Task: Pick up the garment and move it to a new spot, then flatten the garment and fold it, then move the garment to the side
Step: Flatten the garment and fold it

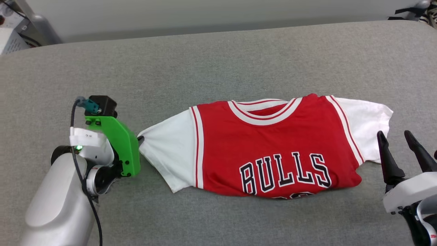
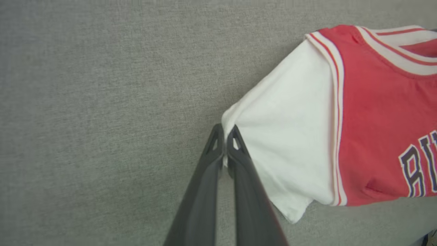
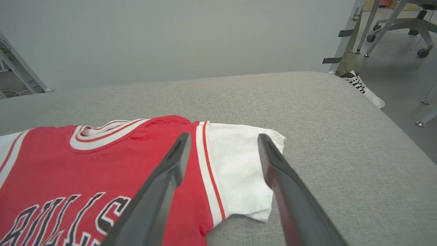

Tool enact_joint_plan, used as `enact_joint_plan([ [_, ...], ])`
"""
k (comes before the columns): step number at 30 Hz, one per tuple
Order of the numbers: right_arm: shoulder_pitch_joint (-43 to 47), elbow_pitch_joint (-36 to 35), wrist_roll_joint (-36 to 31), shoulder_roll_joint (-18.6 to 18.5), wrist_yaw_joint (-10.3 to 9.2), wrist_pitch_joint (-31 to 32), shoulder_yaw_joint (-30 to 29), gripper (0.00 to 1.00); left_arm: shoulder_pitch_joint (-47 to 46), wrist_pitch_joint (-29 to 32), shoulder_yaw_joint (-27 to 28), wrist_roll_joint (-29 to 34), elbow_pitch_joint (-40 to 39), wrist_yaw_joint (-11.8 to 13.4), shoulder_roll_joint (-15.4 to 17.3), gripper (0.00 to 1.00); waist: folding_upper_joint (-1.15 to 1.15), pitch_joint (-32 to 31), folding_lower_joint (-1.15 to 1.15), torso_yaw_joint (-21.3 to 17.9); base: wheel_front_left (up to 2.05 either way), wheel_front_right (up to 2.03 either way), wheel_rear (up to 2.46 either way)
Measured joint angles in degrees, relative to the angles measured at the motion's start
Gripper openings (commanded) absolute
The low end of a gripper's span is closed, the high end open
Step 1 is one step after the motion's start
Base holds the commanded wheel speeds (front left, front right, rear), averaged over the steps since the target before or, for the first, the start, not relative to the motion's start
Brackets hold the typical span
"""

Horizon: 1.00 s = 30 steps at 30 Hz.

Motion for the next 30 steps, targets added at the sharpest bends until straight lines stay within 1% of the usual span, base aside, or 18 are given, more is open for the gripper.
enact_joint_plan([
  [3, -0.1, 0.2, 0.0, -2.3, 0.00, 7.8, -0.6, 1.00, 3.1, -0.2, 1.7, -0.8, -5.7, 1.5, 1.1, 0.00, 0.00, -0.6, 0.00, 1.2, 0.00, 0.00, 0.00],
  [7, -2.5, 0.7, 1.2, -5.1, 0.00, 21.0, -2.2, 1.00, 7.6, 0.9, 2.7, -1.6, -14.7, 2.9, 2.6, 0.00, 0.00, -0.6, 0.00, 2.8, 0.00, 0.00, 0.00],
  [13, -11.2, 2.9, 2.9, -8.1, 0.00, 42.0, -4.8, 1.00, 13.1, 4.2, 2.2, -2.0, -27.9, 5.4, 3.9, 0.00, 0.00, 1.3, 0.00, 4.5, 0.00, 0.00, 0.00],
  [16, -15.1, 3.9, 3.1, -9.6, 0.00, 48.9, -5.8, 1.00, 14.0, 5.9, 1.5, -2.0, -33.0, 6.3, 4.4, 0.00, 0.00, 2.8, 0.00, 5.3, 0.00, 0.00, 0.00],
  [19, -19.1, 5.5, 2.8, -10.6, 0.00, 52.9, -6.6, 1.00, 14.2, 6.8, 1.1, -1.9, -36.8, 6.8, 4.6, 0.00, 0.00, 4.5, 0.00, 6.2, 0.00, 0.00, 0.00],
  [21, -21.7, 7.1, 2.1, -11.0, 0.00, 54.1, -6.7, 1.00, 14.2, 7.0, 0.8, -1.5, -38.5, 6.8, 4.8, 0.00, 0.00, 5.6, 0.00, 6.7, 0.00, 0.00, 0.00],
  [25, -26.0, 11.9, 0.8, -11.3, 0.00, 54.5, -7.3, 1.00, 14.1, 7.3, 0.4, -1.0, -40.7, 7.3, 4.9, 0.00, 0.00, 8.0, 0.00, 7.9, 0.00, 0.00, 0.00],
  [30, -29.7, 19.0, -1.6, -11.5, 0.00, 52.9, -8.5, 1.00, 13.5, 7.5, 0.0, -0.5, -41.3, 7.3, 4.8, 0.00, 0.00, 10.7, 0.01, 9.3, 0.00, 0.00, 0.00],
])
